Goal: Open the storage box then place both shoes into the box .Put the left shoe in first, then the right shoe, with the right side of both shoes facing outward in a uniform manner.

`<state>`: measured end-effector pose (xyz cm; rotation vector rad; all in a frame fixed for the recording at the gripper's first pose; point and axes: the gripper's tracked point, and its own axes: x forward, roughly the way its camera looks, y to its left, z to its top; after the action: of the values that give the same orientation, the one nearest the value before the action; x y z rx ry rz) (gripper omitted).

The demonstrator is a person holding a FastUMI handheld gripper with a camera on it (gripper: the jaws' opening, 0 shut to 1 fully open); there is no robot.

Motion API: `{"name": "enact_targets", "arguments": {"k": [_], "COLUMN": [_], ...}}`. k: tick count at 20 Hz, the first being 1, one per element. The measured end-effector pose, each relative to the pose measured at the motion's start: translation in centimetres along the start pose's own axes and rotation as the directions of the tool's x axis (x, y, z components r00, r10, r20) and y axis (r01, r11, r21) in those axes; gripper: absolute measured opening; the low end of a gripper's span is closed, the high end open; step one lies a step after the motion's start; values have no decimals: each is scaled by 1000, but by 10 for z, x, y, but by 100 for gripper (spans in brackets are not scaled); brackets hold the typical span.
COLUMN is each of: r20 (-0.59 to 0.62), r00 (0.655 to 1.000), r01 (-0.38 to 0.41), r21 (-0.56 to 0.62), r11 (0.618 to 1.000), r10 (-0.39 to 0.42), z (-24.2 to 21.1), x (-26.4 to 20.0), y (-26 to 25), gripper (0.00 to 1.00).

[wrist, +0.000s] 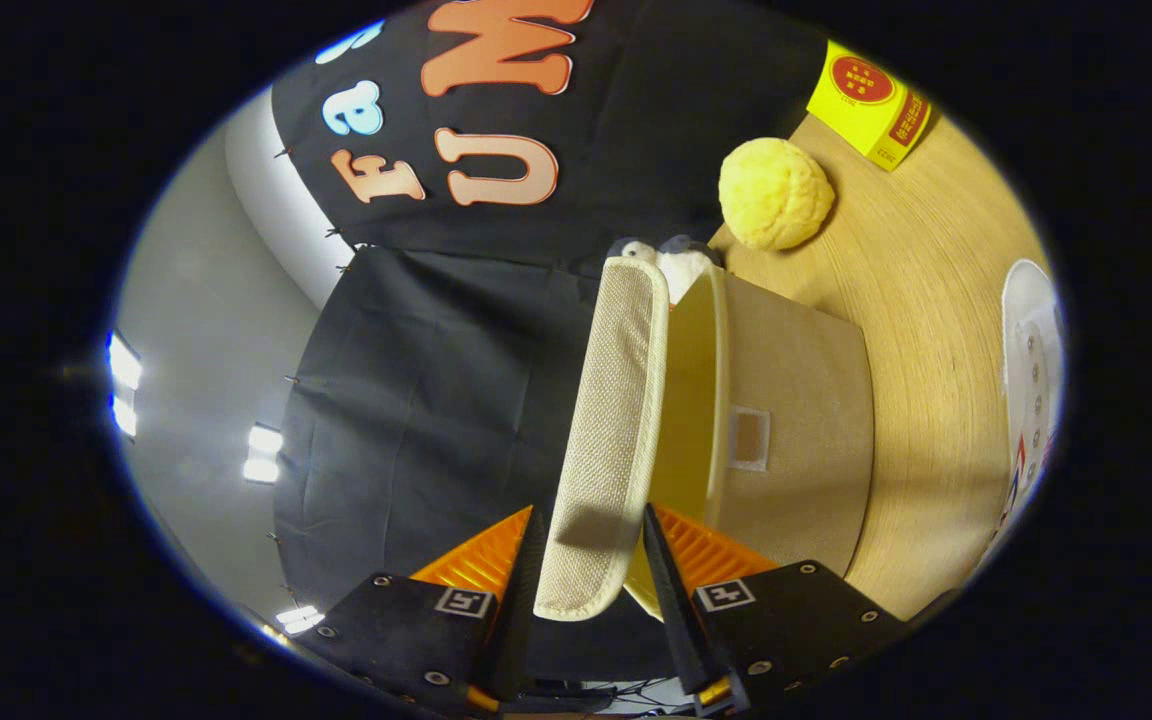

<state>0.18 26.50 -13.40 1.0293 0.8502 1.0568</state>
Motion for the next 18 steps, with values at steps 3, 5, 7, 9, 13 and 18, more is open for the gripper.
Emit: {"name": "enact_targets", "arguments": {"k": [3, 5, 7, 9, 13, 18], "r20": [17, 20, 32, 48, 52, 21], "r00": [1000, 1000, 999, 999, 998, 994], "r01": [3, -4, 1, 9, 46, 104], "r21": [-55, -85, -126, -160, -246, -332], "r11": [999, 996, 992, 987, 968, 937], "r10": [-2, 5, 3, -1, -34, -103], "z": [-2, -4, -5, -2, -4, -26], "x": [7, 16, 30, 46, 91, 159], "y": [31, 55, 78, 100, 144, 166], "gripper": [42, 36, 32, 28, 14, 15]}}
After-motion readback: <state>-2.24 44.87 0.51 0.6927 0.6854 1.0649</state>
